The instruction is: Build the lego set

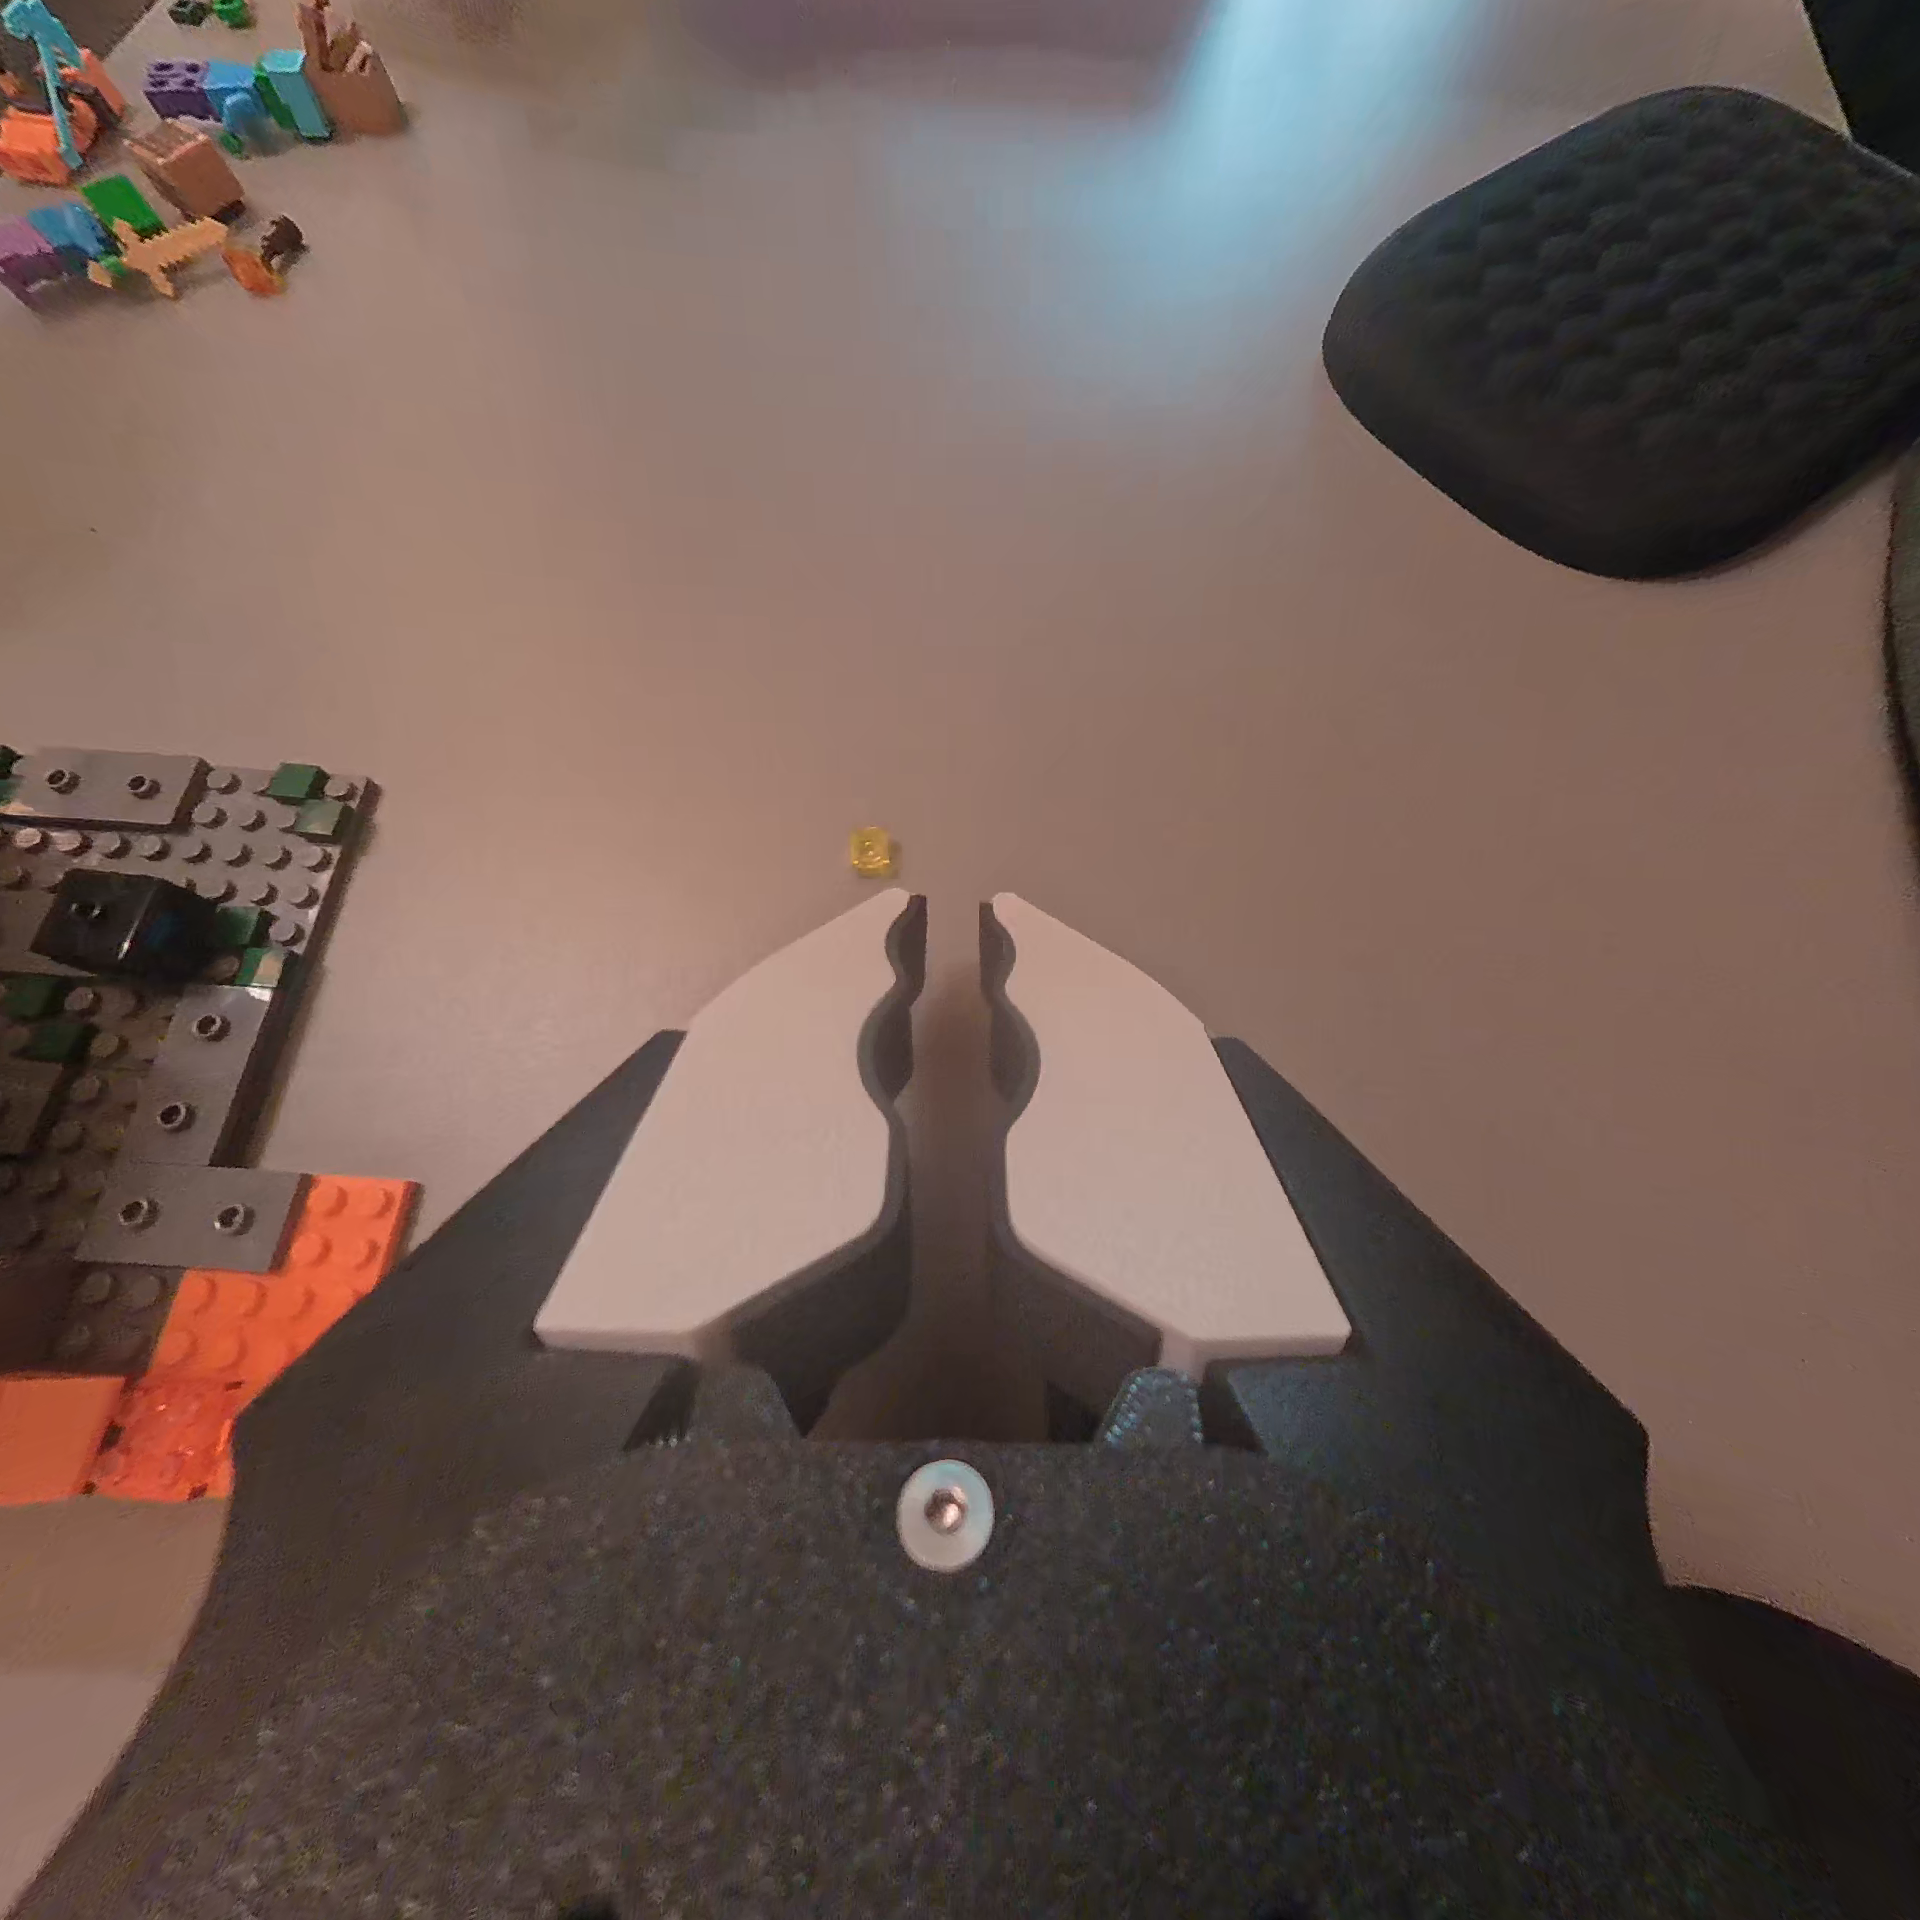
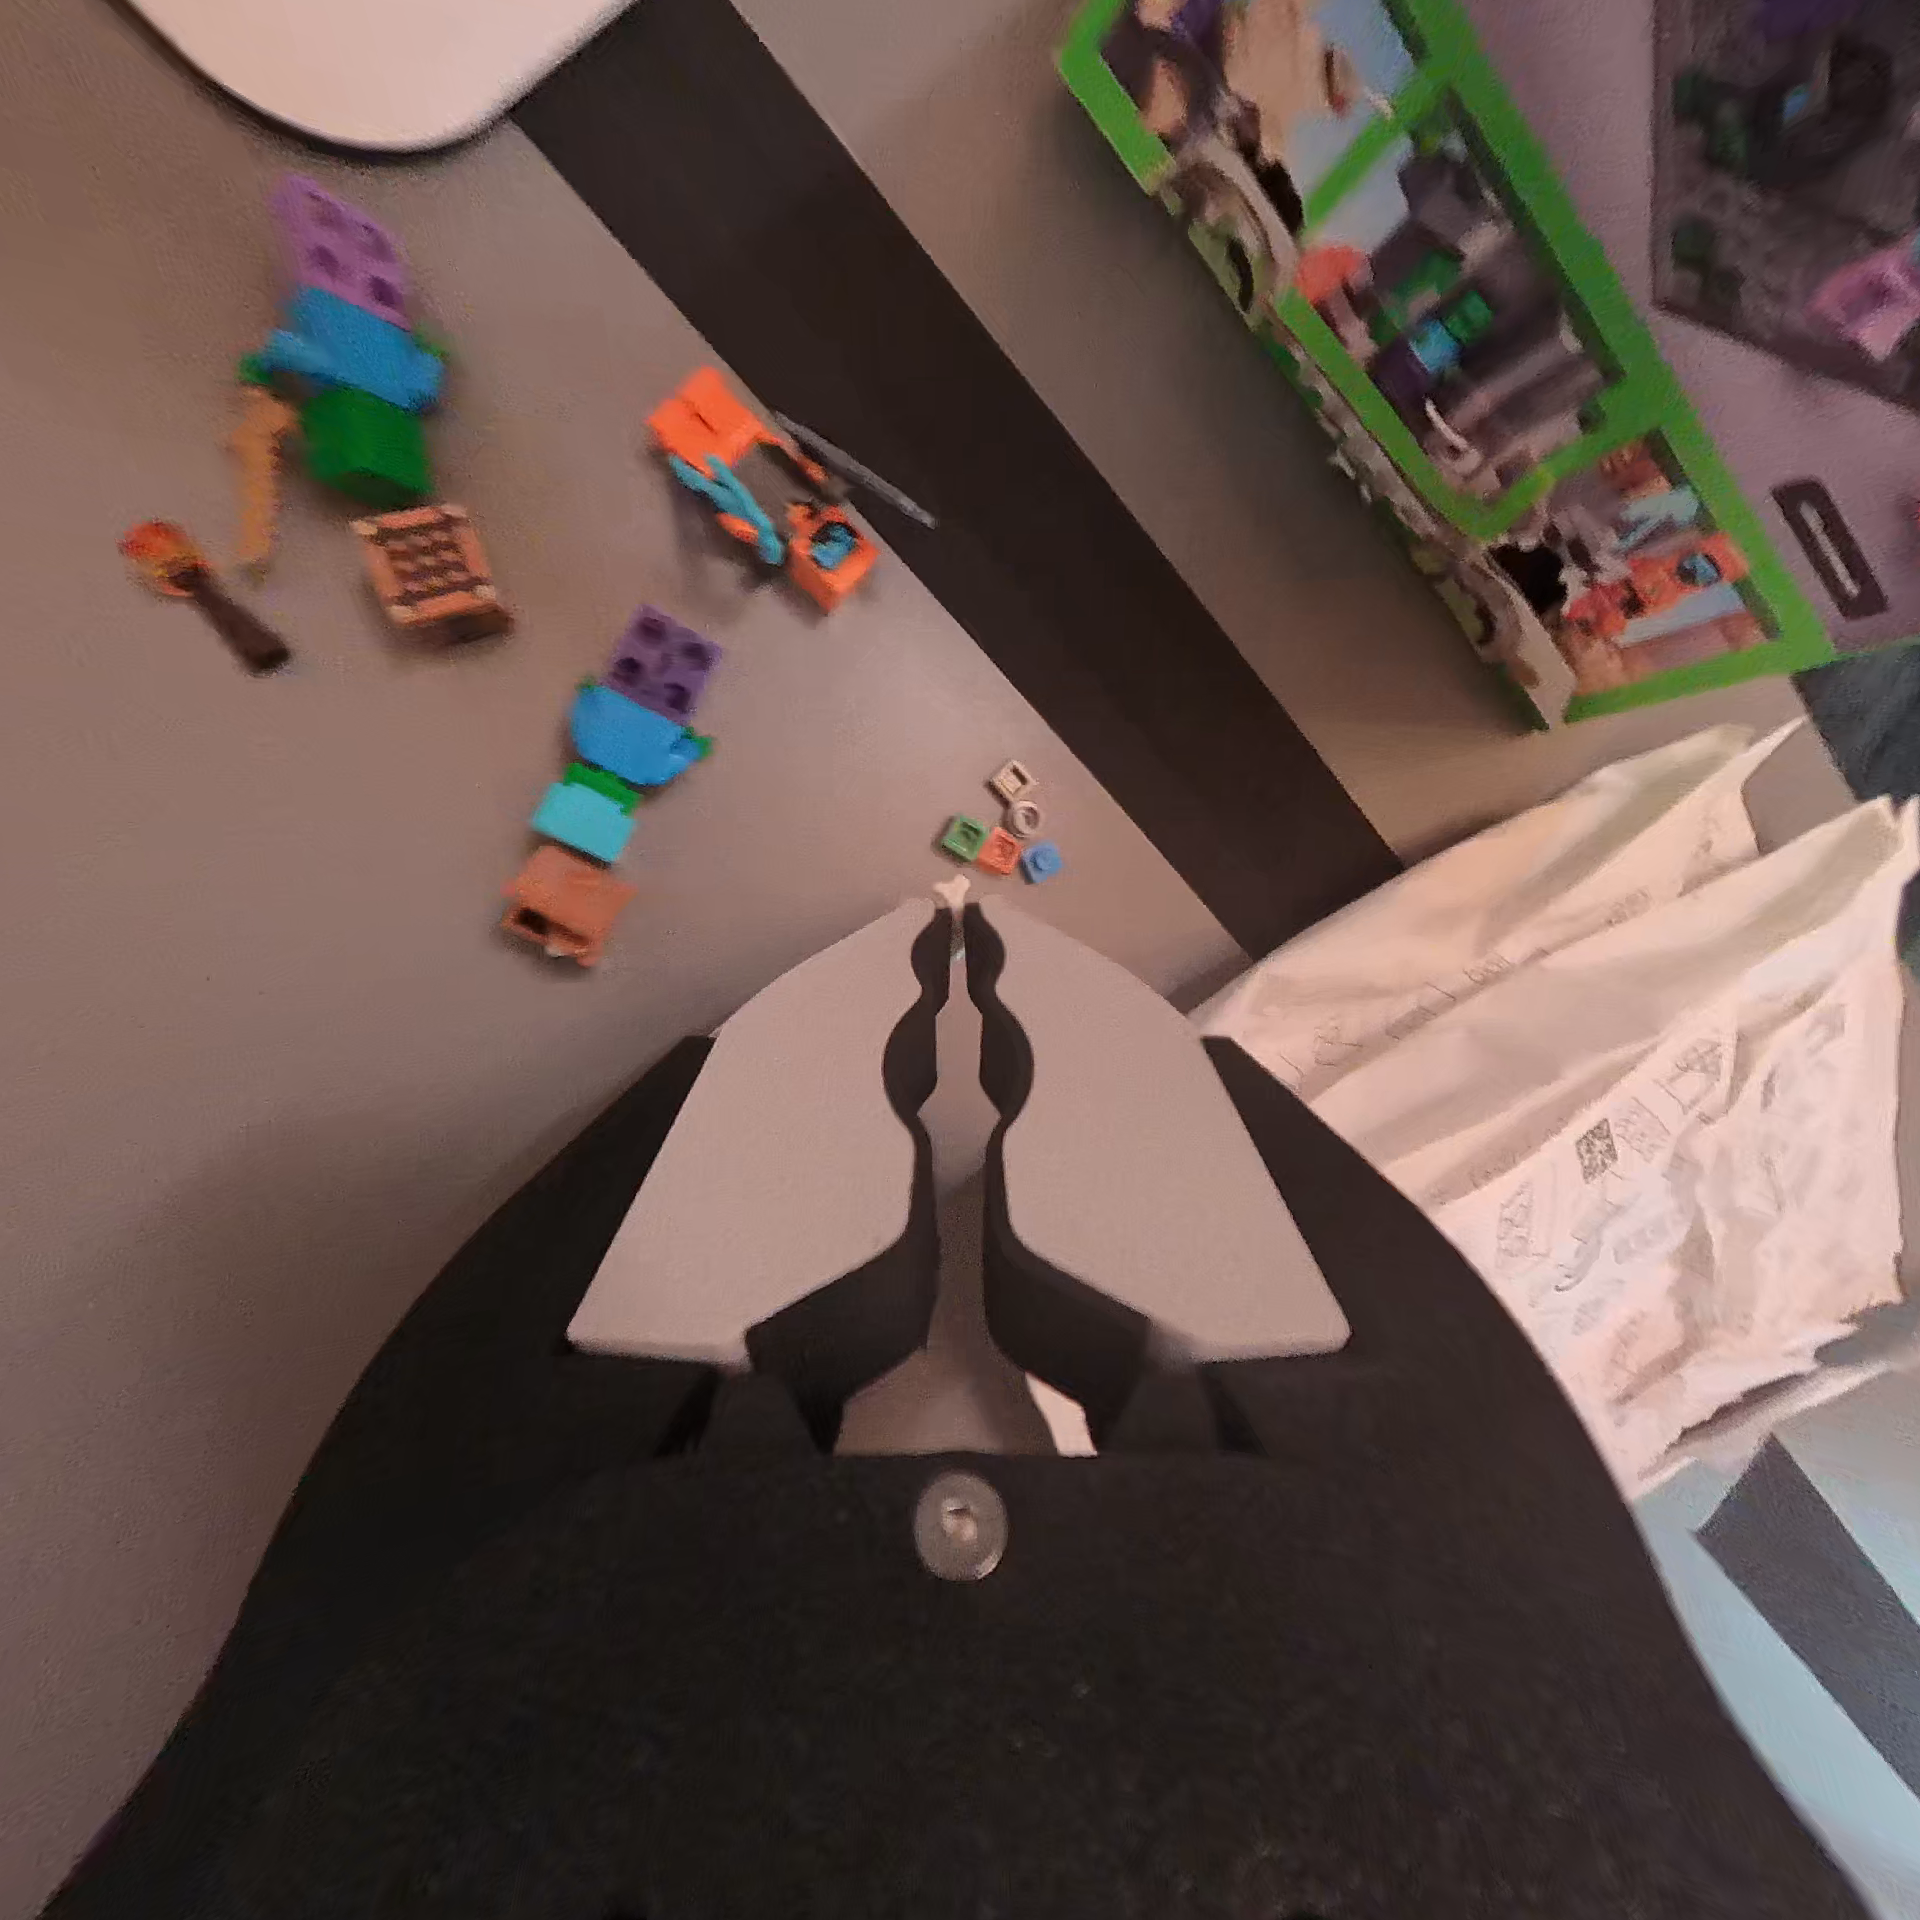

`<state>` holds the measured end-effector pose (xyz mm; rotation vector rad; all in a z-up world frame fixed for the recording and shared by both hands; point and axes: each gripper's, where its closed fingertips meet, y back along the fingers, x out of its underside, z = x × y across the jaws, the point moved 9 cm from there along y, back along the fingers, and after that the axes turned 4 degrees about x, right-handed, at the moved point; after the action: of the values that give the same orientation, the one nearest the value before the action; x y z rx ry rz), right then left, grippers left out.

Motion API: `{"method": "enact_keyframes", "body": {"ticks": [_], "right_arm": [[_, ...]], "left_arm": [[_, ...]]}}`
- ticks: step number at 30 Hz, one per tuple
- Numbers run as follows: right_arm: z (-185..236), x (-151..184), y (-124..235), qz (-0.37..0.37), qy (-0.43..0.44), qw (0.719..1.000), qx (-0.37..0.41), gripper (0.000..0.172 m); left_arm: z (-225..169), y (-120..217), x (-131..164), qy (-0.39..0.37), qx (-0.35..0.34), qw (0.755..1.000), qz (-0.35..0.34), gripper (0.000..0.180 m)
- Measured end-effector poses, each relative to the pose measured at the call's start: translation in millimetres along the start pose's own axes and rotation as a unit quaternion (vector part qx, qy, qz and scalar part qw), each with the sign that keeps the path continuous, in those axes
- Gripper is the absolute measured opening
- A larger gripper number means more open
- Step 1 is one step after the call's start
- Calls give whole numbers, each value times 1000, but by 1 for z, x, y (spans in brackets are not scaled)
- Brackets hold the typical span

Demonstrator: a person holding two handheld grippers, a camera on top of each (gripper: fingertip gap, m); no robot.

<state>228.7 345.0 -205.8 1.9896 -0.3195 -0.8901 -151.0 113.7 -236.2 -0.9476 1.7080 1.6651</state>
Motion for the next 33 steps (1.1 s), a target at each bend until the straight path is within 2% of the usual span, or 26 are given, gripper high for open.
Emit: {"method": "enact_keyframes", "body": {"ticks": [5,9,13,16,18,21,24,27,29,33], "right_arm": [[-7,4,-17,44,-11,999,14,2],[-8,5,-24,43,-20,999,11,4],[-9,2,-21,20,-37,999,5,7],[0,-10,-1,-42,-49,998,-17,7],[24,-25,19,-97,-30,993,-56,8],[91,-46,48,-160,40,976,-142,12],[174,-53,65,-183,126,948,-227,19],[243,-50,70,-187,196,919,-287,19],[272,-50,70,-182,218,907,-313,17],[297,-51,64,-172,245,897,-327,15]], "left_arm": [[0,0,0,1,2,1000,0,9],[1,0,1,2,2,1000,1,10],[1,0,1,3,3,1000,1,9],[1,-1,1,3,3,1000,0,9],[1,-1,2,3,3,1000,1,9],[1,-1,2,3,3,1000,2,9],[1,-1,1,1,1,1000,2,9],[0,0,0,-2,-2,1000,2,9],[0,0,0,-3,-3,1000,3,10],[0,1,0,-6,-6,1000,3,10]]}}
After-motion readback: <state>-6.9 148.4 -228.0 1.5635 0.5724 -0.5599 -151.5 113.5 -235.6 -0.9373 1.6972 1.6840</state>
